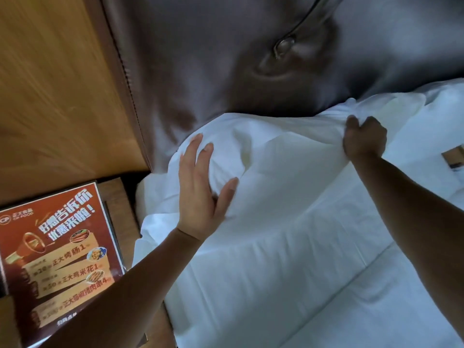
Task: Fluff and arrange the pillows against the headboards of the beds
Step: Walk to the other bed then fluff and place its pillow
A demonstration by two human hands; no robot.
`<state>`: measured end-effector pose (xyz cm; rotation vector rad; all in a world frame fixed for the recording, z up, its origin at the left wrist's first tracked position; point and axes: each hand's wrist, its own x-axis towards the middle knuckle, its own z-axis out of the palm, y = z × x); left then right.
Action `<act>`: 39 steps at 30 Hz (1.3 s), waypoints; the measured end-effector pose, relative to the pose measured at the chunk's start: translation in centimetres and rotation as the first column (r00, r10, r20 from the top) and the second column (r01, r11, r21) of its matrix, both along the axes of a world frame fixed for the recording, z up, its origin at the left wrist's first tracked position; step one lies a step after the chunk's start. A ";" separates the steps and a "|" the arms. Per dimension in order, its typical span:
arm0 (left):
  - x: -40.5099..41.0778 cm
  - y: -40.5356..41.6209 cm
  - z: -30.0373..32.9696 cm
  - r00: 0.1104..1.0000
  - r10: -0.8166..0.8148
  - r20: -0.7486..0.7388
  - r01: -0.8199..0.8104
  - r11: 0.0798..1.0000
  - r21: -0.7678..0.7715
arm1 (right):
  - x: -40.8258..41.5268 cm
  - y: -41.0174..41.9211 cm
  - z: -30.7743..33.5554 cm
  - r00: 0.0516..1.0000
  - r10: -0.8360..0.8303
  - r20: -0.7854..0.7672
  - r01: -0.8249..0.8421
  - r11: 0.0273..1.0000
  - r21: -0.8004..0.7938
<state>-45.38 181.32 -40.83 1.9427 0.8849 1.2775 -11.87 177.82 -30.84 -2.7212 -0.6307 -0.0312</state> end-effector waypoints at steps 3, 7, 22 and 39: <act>0.2 0.2 0.0 1.000 -0.009 0.000 0.009 1.000 0.016 | 0.4 0.6 -0.4 1.000 -0.013 -0.001 0.013 1.000 0.021; -0.3 0.3 0.0 1.000 -0.021 -0.004 0.021 1.000 0.009 | 0.3 0.4 -1.1 0.998 -0.059 -0.035 0.060 0.997 0.050; -4.9 0.5 -0.7 0.990 0.047 -0.136 -0.037 0.997 0.075 | -3.7 -1.3 -2.8 0.939 -0.175 -0.295 0.215 0.970 0.109; -7.6 -1.0 11.7 0.881 0.185 -0.435 -0.073 0.963 0.261 | -9.5 -9.8 6.3 0.898 0.071 -0.433 -0.001 0.987 0.161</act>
